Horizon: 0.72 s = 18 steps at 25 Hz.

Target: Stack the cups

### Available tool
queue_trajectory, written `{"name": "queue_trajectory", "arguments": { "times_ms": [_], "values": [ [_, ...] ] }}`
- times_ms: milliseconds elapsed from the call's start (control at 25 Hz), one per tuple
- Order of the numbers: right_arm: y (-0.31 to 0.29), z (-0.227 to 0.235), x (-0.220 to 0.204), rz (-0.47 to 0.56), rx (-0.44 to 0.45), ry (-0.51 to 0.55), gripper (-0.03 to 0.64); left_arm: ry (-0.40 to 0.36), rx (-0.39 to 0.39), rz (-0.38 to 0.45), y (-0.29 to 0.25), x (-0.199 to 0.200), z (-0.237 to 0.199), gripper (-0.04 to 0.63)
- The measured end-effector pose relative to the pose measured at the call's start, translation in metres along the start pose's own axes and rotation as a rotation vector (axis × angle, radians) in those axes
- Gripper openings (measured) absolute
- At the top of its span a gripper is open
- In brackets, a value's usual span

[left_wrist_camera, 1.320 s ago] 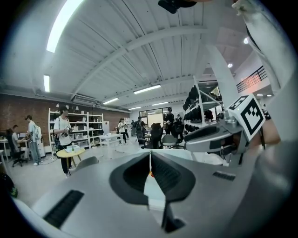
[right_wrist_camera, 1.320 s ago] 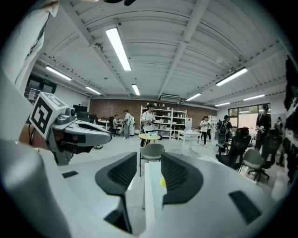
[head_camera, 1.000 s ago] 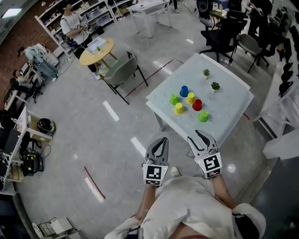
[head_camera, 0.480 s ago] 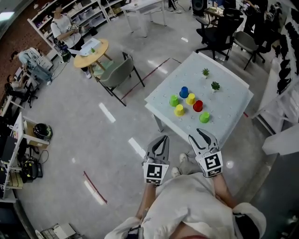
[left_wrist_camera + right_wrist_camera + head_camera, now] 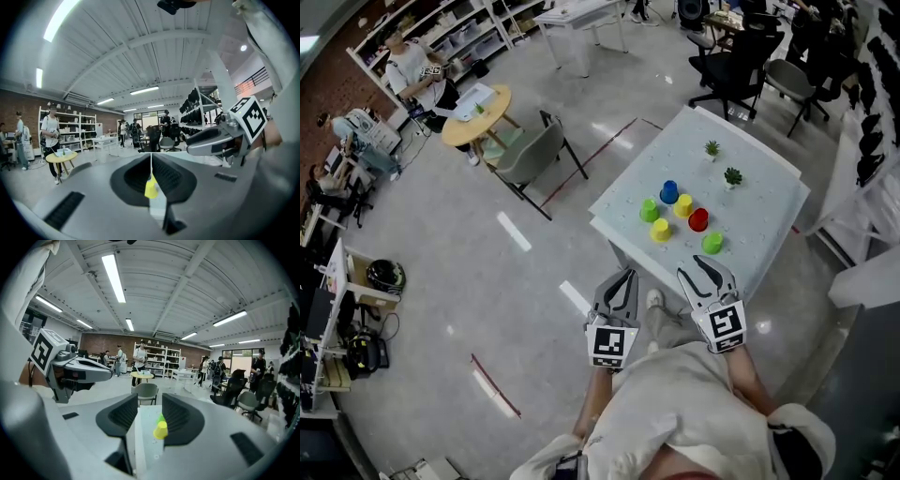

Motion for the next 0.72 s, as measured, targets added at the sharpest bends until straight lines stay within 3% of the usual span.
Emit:
{"name": "queue_trajectory", "arguments": {
  "times_ms": [720],
  "values": [
    [-0.086,0.080,0.000,-0.046,-0.063,-0.075,0.160,-0.011,-0.084,-0.041,-0.113,-0.005,-0.047,0.020]
  ]
}}
Point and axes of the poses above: the fingertips, and each gripper's own axes: y backward along the fingers, z to its right, x out of its top, the point moved 7 cm from there along y, backward along the fingers, and after that the axes turned 6 degrees about -y, right-handed, at the moved point
